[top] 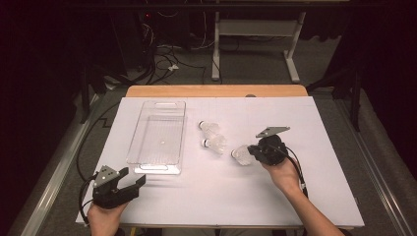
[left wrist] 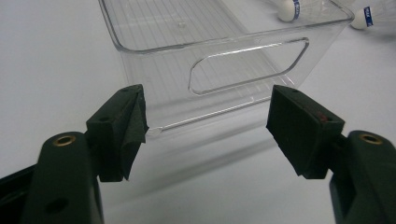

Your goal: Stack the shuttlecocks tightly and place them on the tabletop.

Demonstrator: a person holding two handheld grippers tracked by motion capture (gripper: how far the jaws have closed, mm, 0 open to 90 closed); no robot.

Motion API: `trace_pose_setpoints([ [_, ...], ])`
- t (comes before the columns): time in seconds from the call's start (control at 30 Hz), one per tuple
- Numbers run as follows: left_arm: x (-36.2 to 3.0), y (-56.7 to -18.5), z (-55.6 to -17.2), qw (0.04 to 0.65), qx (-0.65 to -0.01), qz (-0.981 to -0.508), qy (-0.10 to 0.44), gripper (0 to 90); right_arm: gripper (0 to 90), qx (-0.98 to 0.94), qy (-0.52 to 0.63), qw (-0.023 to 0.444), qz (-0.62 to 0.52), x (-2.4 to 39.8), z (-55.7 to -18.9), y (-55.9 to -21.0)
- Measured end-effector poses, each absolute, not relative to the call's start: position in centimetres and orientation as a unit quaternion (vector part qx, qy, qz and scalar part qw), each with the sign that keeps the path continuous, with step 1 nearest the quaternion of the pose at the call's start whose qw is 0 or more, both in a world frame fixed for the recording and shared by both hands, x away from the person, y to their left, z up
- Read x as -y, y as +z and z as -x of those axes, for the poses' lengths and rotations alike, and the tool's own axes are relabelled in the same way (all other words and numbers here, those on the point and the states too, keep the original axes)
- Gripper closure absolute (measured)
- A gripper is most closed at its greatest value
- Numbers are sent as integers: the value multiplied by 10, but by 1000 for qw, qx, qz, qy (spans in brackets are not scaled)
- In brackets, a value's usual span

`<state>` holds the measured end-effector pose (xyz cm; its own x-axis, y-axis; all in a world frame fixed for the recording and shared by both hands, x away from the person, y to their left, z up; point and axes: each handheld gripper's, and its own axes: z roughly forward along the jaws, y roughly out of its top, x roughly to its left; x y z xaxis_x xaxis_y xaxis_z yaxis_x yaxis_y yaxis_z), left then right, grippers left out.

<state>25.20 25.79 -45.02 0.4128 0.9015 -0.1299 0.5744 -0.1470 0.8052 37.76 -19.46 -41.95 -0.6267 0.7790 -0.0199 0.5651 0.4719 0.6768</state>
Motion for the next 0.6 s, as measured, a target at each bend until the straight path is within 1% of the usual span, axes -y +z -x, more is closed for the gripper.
trace_pose_setpoints([
  [0.6,-258,-450,-252,410,-506,-731,200,296,826,-833,319,167,-420,202,-387,-426],
])
